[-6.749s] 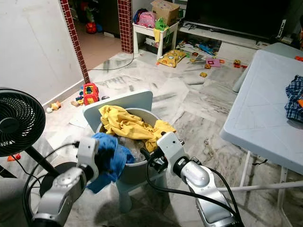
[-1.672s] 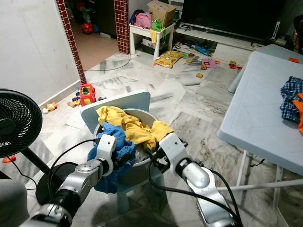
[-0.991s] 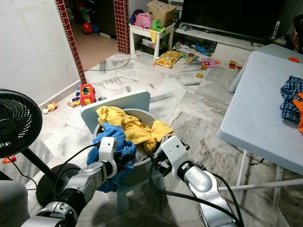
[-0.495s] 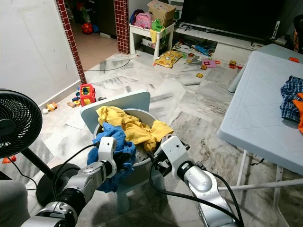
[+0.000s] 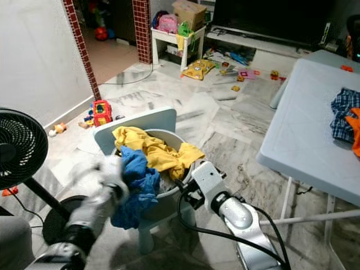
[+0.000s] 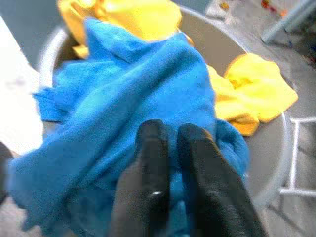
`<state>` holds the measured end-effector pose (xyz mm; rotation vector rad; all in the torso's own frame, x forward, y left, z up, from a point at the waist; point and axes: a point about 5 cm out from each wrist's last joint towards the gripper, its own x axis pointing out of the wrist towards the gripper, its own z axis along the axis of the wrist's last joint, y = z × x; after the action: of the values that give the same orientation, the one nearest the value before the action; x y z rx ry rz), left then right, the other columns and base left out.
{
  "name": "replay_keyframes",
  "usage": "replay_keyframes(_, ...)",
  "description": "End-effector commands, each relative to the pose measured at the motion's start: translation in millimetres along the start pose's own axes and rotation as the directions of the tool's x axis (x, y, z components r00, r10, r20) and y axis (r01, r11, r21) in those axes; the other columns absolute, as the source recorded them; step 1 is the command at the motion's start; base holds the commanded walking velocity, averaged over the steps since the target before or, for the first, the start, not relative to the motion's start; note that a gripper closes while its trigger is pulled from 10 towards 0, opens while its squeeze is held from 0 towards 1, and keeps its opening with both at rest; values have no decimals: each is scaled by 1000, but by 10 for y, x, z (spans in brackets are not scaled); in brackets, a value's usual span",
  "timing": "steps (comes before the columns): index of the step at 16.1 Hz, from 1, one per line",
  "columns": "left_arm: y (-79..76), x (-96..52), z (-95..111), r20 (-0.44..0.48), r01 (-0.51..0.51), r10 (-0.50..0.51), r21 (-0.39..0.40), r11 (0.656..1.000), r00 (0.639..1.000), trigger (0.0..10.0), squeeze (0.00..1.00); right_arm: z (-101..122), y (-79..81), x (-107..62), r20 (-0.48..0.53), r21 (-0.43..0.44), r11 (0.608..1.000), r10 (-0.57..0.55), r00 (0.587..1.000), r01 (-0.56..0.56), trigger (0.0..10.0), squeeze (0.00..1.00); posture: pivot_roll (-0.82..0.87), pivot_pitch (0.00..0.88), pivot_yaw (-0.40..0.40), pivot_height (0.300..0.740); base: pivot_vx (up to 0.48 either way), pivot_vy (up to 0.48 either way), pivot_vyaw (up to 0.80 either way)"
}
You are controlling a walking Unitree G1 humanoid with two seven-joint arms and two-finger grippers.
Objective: Hang hanger
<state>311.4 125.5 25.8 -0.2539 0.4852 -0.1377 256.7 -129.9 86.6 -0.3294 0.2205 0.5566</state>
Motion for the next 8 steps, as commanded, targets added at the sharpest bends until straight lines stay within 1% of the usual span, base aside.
replay_keyframes(1, -21, -23, -47, -5, -2, 2, -5, 1000, 1000, 10000, 1000, 34, -15, 2, 8, -4, 1000, -4, 1000, 4, 10000, 0, -222, 0, 13, 740, 0, 0, 0)
replay_keyframes(3, 8, -38, -37, 12, -21, 21, -8, 1000, 1000, 10000, 1000, 51, -19, 37, 13, -6, 1000, 0, 1000, 0, 10000, 0, -215, 0, 10, 740, 0, 0, 0)
replay_keyframes(6, -15, -59, 5, 24, -16, 16, -10, 1000, 1000, 10000, 1000, 62, -43, 48, 17, -9, 1000, -5, 1000, 5, 10000, 0, -210, 0, 11, 740, 0, 0, 0)
replay_keyframes(8, -64, -61, -87, -27, 7, -6, 1, 1000, 1000, 10000, 1000, 66, -40, 44, 18, -9, 1000, -9, 1000, 9, 10000, 0, -221, 0, 8, 740, 0, 0, 0)
